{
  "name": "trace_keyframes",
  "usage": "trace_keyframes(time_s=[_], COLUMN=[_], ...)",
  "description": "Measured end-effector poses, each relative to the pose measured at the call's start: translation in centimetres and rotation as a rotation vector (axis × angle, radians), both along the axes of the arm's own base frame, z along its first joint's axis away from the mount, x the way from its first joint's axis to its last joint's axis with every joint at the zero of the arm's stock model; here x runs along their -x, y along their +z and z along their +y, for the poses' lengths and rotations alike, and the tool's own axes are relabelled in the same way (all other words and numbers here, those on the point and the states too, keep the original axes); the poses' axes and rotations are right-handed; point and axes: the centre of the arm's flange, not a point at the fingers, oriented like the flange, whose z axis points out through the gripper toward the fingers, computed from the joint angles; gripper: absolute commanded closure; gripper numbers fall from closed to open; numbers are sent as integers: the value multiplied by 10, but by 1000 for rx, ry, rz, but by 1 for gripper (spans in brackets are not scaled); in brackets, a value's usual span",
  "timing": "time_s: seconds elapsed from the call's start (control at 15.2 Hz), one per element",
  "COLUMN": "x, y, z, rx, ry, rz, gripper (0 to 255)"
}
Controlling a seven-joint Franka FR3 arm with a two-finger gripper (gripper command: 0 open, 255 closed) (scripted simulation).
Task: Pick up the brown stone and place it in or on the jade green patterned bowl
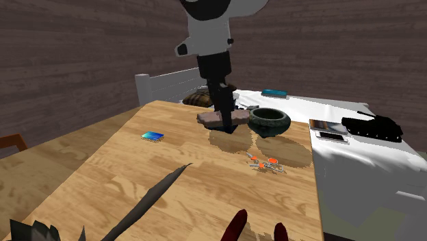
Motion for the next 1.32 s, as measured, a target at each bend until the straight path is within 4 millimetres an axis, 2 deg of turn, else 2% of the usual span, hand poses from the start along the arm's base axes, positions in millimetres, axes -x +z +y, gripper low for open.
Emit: trace_keyframes(time_s=[0.13, 0.26, 1.32], x=[2, 9, 87], y=[4, 9, 5], z=[-6, -22, -220], rx=[0, 0, 0], ry=[0, -1, -2], rz=[0, 0, 0], gripper=[255, 255, 255])
